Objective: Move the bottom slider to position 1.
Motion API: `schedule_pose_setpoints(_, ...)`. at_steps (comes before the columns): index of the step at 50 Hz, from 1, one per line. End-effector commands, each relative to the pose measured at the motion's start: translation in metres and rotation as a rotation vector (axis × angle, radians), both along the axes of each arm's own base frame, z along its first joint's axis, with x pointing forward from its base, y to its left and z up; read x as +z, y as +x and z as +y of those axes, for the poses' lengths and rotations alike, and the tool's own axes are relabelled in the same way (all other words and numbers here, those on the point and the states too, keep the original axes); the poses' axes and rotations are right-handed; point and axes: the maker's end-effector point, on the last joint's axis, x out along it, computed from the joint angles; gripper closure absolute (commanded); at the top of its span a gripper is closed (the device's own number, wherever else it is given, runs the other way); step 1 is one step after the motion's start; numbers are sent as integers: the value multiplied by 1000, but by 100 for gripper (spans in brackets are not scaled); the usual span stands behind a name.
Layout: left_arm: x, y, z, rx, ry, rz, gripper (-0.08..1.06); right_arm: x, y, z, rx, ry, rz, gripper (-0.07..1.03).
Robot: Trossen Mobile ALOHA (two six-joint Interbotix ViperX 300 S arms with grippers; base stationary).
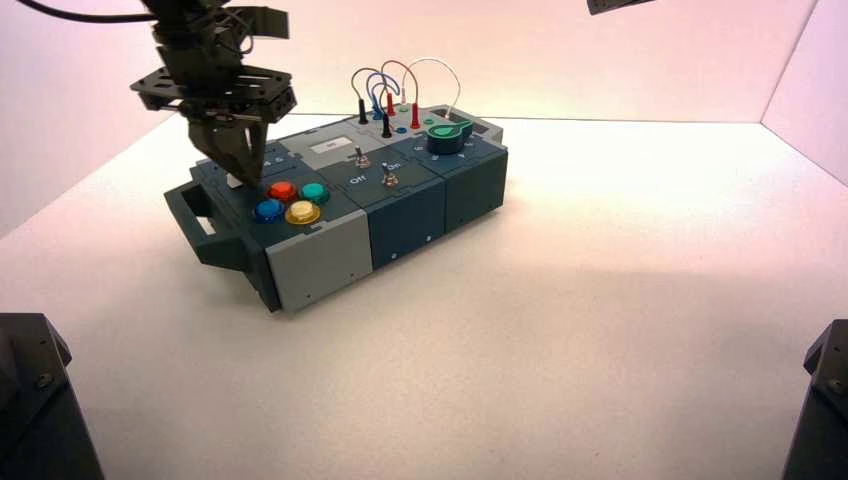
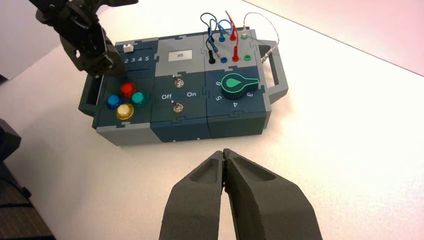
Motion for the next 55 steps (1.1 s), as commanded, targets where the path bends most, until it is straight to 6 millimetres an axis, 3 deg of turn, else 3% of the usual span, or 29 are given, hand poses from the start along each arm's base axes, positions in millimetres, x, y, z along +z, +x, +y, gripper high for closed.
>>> schedule_pose_setpoints(1,20,6,-17,-30,-32,-52,101,15,5,3,-2,24,-32,98)
schedule_pose_setpoints(14,41,-8,-16,-35,-47,-62,101,14,4,3,-2,20,-27,99)
schedule_pose_setpoints(21,57,-29,-8,-49,-37,-37,101,13,4,3,-3,19,-22,99)
schedule_pose_setpoints(27,60,-43,-2,-51,-28,-14,101,13,4,3,0,17,-20,98)
schedule_pose_setpoints(36,49,-60,12,-47,1,17,101,14,4,3,-3,22,-18,99)
schedule_pose_setpoints(55,58,-47,30,24,0,-25,101,11,3,3,-3,18,-10,98)
